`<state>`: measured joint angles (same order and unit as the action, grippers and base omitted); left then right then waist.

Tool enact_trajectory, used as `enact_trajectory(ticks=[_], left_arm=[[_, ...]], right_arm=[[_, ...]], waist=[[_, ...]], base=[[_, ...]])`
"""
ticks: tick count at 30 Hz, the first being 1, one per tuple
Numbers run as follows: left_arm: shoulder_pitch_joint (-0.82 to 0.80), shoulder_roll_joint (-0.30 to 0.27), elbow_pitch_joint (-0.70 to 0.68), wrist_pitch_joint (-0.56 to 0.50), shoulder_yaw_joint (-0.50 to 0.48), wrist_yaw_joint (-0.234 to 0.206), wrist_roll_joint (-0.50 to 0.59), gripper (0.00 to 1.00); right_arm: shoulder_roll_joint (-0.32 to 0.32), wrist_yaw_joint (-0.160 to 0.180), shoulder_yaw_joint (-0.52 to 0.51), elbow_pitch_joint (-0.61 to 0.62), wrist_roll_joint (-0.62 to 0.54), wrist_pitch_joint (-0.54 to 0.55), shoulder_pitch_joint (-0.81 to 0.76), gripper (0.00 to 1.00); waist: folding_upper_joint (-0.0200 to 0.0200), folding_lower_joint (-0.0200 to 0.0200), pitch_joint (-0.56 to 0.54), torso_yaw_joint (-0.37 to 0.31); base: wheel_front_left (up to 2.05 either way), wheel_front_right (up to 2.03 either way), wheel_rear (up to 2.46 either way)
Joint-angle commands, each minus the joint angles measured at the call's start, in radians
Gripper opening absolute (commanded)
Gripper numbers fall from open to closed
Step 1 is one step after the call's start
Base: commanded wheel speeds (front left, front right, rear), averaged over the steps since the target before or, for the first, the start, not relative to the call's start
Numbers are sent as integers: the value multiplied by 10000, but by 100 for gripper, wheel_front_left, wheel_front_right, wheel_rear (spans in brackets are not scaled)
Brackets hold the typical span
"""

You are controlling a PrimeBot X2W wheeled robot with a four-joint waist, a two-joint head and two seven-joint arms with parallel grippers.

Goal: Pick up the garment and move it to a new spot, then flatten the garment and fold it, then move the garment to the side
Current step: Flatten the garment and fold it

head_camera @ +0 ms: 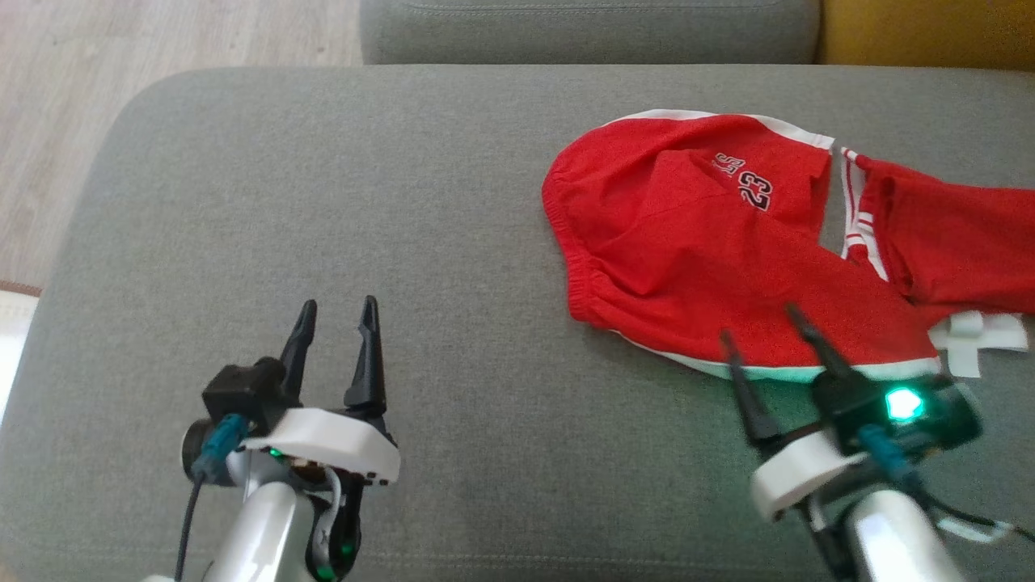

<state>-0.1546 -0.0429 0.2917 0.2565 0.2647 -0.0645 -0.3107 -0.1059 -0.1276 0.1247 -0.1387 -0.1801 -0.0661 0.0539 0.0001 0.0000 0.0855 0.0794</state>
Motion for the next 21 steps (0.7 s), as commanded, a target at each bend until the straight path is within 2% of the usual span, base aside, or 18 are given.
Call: enact_trajectory(ticks=[1, 5, 10, 21], left_arm=[[-458, -74, -297, 53, -245, 35, 48, 100], [-554, -74, -315, 53, -108, 44, -5, 100], [-676, -74, -308, 53, 143, 6, -140, 100], [-855, -74, -248, 53, 537, -115, -317, 100]], right_arm=[[-60, -31, 352, 256, 128, -87, 421, 100], [-276, -31, 1446, -239, 926, -30, 885, 100], [-547, -31, 2325, -1211, 1922, 102, 1787, 100], [-894, -31, 3489, -3882, 3515, 137, 3457, 100]], waist=[[-1, 0, 19, 47], [-1, 0, 163, 280], [-1, 0, 409, 712], [-1, 0, 777, 1511]], base=[[0, 0, 0], [0, 0, 0], [0, 0, 0], [0, 0, 0]])
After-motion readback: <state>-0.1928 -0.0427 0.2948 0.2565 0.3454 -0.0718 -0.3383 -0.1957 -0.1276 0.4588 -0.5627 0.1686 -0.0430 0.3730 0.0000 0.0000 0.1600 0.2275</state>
